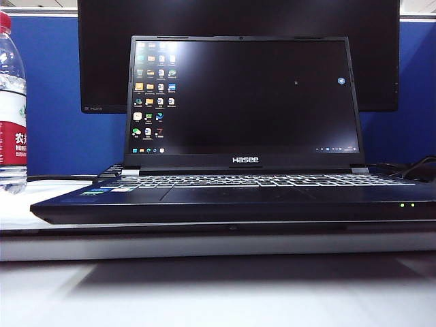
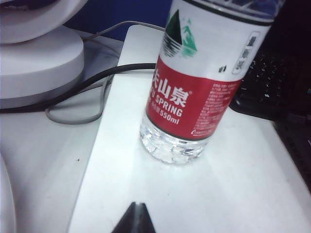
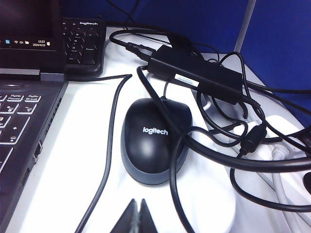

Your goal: Close the lid of the black laptop.

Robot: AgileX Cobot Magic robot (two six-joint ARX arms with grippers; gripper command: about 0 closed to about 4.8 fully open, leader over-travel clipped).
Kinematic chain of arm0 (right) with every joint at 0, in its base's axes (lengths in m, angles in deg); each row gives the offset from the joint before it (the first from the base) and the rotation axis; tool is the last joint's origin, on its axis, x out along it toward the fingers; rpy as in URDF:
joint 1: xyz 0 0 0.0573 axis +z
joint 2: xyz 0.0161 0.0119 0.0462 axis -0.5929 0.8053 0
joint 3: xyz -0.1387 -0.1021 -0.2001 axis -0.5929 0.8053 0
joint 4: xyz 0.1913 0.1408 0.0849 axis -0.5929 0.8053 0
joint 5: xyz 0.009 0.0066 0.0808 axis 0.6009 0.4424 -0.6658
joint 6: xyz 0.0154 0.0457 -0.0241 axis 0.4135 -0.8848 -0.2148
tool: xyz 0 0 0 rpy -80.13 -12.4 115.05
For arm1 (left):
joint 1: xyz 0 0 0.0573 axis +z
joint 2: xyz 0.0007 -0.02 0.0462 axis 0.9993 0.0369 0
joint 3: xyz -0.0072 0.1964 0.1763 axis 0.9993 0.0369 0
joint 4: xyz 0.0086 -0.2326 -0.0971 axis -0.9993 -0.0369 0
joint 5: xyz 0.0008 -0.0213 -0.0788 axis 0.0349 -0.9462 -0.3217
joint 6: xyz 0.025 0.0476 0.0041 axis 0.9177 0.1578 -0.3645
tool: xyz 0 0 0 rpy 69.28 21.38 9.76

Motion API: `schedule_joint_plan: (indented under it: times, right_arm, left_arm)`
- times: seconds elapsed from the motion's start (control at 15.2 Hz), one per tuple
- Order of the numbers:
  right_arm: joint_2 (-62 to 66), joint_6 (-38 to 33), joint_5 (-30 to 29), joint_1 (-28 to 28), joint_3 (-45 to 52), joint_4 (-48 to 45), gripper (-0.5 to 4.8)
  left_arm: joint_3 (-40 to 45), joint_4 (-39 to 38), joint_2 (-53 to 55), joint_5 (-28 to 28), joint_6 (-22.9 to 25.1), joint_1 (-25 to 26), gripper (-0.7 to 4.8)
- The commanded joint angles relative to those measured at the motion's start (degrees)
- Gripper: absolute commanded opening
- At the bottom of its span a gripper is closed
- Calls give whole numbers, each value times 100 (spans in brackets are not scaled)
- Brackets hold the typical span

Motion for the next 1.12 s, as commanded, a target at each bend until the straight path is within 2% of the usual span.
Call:
schedule_joint_plan:
  times: [0.07, 0.33, 0.59, 0.73, 0.99, 1.06, 1.12]
  right_arm:
    - [-9, 15, -2, 2, 20, -37, -6]
    - [-9, 13, -4, 2, 20, -37, -6]
    - [-9, 13, -7, 2, 20, -39, -5]
    - [-9, -92, -28, 2, 20, -52, -6]
    - [-9, -1733, -83, 2, 20, -131, -5]
    - [-9, -2006, -385, 2, 20, -136, -5]
    - [-9, -2006, -1270, 2, 20, -400, -6]
  left_arm:
    - [24, -59, -13, -11, 24, 2, -1]
    - [24, -55, -13, -11, 52, 2, -1]
    - [24, 291, -13, -203, 820, 2, -2]
    - [24, 431, -13, -474, 839, 2, -2]
    - [24, 1187, -13, -1342, 944, 2, -2]
    - [24, 1368, -13, -1543, 925, 2, -2]
    - [11, 1803, -13, -1954, 678, 2, -2]
